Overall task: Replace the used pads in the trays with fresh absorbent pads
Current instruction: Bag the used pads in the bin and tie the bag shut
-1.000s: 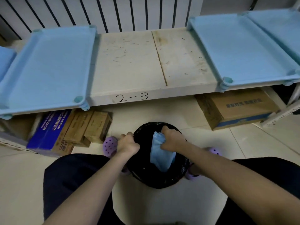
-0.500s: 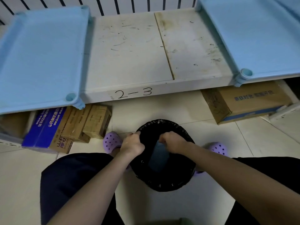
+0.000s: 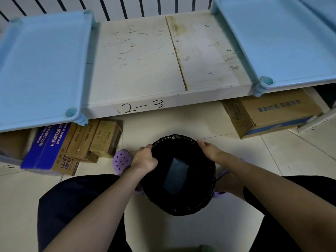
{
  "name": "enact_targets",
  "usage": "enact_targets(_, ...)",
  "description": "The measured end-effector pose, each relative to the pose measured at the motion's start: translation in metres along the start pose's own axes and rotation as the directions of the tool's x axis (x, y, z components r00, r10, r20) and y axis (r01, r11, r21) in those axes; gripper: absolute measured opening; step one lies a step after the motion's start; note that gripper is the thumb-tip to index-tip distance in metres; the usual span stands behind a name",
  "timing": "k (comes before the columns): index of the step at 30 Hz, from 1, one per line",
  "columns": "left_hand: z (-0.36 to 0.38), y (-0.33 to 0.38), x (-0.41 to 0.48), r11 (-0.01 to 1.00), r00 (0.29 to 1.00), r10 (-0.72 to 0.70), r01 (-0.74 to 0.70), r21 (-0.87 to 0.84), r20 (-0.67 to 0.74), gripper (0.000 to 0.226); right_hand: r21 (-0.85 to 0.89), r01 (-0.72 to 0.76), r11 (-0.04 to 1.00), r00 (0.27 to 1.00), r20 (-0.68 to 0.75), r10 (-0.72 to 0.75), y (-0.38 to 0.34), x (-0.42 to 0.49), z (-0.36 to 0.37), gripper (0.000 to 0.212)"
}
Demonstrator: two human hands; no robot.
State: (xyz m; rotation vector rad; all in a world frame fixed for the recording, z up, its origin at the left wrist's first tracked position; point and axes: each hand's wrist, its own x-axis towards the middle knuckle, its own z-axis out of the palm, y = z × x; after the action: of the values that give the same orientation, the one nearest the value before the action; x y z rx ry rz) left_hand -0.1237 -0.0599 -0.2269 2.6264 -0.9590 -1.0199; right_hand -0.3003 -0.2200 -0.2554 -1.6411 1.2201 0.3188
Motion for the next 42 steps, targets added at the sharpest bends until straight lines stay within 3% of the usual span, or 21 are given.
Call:
enact_targets(4, -0.001, 0.006, 0.007, 0.998, 0.998, 0.05, -0.051, 0.036, 0.022, 0.059, 0.331, -0.142, 0.933, 0.988, 0.112, 0.11, -0.004, 0.007, 0.0, 0.069)
enact_targets(9, -0.002, 0.01, 0.014, 0.998, 0.998, 0.05, -0.051, 0.045, 0.03, 0.056, 0.429, -0.26, 0.865, 0.963, 0.181, 0.199, 0.001, 0.029, -0.005, 0.077)
enact_targets(13, -0.003, 0.009, 0.02, 0.999, 0.999, 0.027, -0.028, 0.031, 0.023, 0.054, 0.541, -0.203, 0.816, 0.979, 0.136, 0.153, -0.006, 0.026, -0.009, 0.038)
enact_targets(16, -0.004, 0.01, 0.022, 1.0, 1.0, 0.021, -0.021, 0.023, 0.001, 0.055, 0.579, -0.091, 0.81, 0.995, 0.017, 0.099, -0.012, 0.031, -0.008, 0.031)
enact_targets(20, -0.003, 0.022, 0.018, 0.996, 0.992, 0.085, -0.082, 0.036, -0.095, 0.054, 0.38, 0.192, 0.905, 0.961, -0.262, -0.094, -0.022, 0.033, -0.004, 0.017)
enact_targets(22, -0.002, 0.032, 0.018, 0.988, 0.981, 0.155, -0.151, 0.043, -0.12, 0.054, 0.284, 0.331, 0.9, 0.921, -0.307, -0.241, -0.027, 0.025, -0.002, 0.012)
enact_targets(26, 0.0, 0.055, 0.023, 0.955, 0.951, 0.291, -0.281, 0.095, -0.108, 0.063, 0.144, 0.51, 0.848, 0.849, -0.244, -0.469, -0.028, 0.002, -0.002, 0.006)
enact_targets(29, 0.003, 0.066, 0.025, 0.899, 0.923, 0.385, -0.375, 0.224, -0.002, 0.066, 0.045, 0.59, 0.806, 0.803, -0.141, -0.579, -0.021, -0.013, -0.006, 0.008)
enact_targets(31, 0.002, 0.067, 0.027, 0.861, 0.916, 0.393, -0.399, 0.315, 0.087, 0.056, 0.016, 0.608, 0.794, 0.791, -0.09, -0.605, -0.017, -0.021, -0.011, 0.007)
enact_targets(34, -0.003, 0.06, 0.025, 0.82, 0.924, 0.355, -0.381, 0.427, 0.143, 0.042, -0.073, 0.608, 0.79, 0.791, -0.03, -0.612, -0.014, -0.03, -0.015, 0.007)
enact_targets(38, -0.012, 0.039, 0.016, 0.771, 0.963, 0.268, -0.218, 0.599, 0.005, 0.037, -0.205, 0.598, 0.775, 0.781, -0.071, -0.621, -0.008, -0.028, -0.013, 0.007)
enact_targets(42, -0.023, 0.006, 0.009, 0.778, 0.992, 0.107, -0.04, 0.628, -0.07, 0.03, -0.26, 0.564, 0.783, 0.782, -0.137, -0.608, -0.002, -0.023, -0.008, 0.007)
